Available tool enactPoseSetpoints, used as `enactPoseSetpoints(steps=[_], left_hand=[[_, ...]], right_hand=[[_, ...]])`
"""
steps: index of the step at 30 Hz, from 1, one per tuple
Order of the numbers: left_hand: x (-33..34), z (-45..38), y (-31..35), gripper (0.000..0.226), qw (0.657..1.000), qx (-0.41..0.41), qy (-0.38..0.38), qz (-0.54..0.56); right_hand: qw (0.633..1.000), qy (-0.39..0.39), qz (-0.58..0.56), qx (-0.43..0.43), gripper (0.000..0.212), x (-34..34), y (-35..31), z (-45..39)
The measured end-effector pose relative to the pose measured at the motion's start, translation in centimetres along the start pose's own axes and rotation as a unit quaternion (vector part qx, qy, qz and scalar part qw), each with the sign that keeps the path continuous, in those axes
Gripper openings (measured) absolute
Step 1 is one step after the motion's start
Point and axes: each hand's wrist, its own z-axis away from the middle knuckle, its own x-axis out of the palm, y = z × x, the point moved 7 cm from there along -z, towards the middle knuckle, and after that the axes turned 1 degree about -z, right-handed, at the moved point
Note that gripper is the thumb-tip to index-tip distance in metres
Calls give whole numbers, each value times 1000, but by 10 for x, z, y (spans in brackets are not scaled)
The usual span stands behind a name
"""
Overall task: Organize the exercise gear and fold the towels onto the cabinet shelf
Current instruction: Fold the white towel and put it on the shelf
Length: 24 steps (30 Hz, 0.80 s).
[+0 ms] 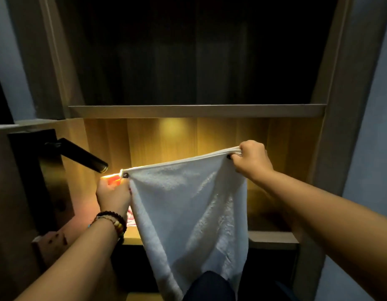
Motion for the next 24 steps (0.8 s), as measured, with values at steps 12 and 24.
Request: enactPoseSetpoints(steps=[12,24], left_hand=[[68,56,68,37,988,47,-143,34],[89,128,130,25,964,28,-216,149]], right_hand=[[991,129,-34,20,13,-97,41,7],[970,238,46,-29,19,-232,23,-26]])
